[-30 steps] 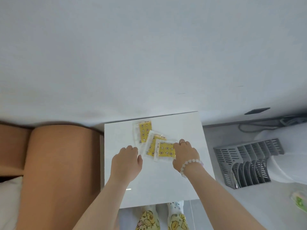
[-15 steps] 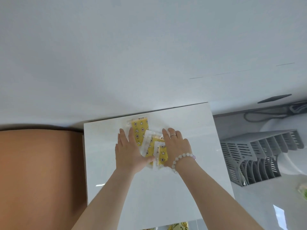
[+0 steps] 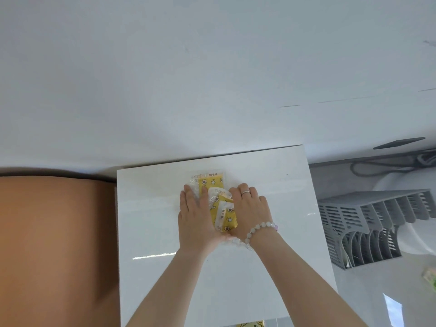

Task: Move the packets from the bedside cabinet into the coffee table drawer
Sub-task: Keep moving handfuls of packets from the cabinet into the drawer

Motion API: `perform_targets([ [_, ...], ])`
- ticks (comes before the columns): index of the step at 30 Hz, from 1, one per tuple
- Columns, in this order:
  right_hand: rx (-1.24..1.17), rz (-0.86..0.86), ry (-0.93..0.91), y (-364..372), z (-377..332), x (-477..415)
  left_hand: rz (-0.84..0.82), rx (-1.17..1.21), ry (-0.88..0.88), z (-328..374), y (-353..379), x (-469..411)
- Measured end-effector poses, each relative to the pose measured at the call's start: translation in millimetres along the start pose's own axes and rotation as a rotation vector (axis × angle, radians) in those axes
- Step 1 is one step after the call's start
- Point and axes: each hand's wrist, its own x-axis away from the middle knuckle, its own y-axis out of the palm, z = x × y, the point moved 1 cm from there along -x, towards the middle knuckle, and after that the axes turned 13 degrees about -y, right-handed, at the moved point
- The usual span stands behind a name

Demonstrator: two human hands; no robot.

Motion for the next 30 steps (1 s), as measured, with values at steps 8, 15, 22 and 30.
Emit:
perform_targets([
  [8, -0.194, 0.015, 0.093, 3, -1, 1, -0.001, 0.081, 0.028, 1, 1, 4],
  [15, -0.524, -0.024, 0.448, 7, 6, 26, 0.004, 0.157, -0.076, 10, 0, 4],
  [22, -0.658, 0.088, 0.733, 18, 25, 47, 0.124, 0.097, -0.141, 26, 7, -1],
  [30, -0.767, 0.213, 0.945, 30, 29, 67, 0.041, 0.122, -0.188, 43, 3, -5],
])
